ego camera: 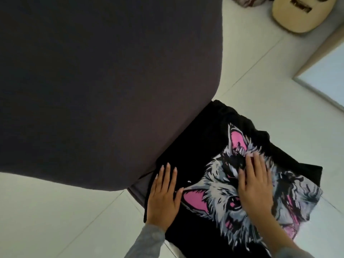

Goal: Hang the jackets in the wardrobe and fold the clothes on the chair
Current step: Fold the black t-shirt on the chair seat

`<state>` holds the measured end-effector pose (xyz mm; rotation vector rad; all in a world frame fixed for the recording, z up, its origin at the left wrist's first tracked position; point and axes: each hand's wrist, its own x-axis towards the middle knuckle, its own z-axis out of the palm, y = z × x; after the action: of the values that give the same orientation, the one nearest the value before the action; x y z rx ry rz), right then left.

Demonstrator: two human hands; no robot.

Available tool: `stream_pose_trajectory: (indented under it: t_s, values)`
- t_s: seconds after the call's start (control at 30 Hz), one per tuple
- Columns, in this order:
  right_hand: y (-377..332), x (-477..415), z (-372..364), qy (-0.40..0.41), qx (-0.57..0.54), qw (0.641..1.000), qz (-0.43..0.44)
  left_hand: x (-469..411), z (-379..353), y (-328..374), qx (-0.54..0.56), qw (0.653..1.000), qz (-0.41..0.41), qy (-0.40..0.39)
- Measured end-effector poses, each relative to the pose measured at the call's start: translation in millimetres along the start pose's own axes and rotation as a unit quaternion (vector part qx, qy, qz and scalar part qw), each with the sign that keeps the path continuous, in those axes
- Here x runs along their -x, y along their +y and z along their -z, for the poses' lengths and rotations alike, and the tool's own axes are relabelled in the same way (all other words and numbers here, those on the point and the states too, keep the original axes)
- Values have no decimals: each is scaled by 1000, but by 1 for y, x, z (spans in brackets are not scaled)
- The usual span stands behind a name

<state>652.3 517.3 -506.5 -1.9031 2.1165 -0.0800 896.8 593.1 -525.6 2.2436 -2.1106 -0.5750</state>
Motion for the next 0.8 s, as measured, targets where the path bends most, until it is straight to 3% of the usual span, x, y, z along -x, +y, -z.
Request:
stream_pose_trajectory:
  t_s: [0.23, 0.5, 0.6, 0.73, 0.8]
  values:
    - [21, 106, -22, 26, -35, 992, -119, -1, 0, -2, -35, 999, -30, 11]
    - [-2, 208, -48, 110, -186, 938, -271, 45, -10, -22, -25, 999, -6, 39]
    - [-8, 246, -59, 118, -274, 883, -362, 66, -10, -35, 38, 996, 52, 60]
    - [-17, 280, -58, 30, -413, 733, -540, 82, 0, -37, 244, 950, 186, 46]
    - [-21, 281, -54, 16, -404, 719, -565, 82, 4, -34, 324, 910, 257, 25]
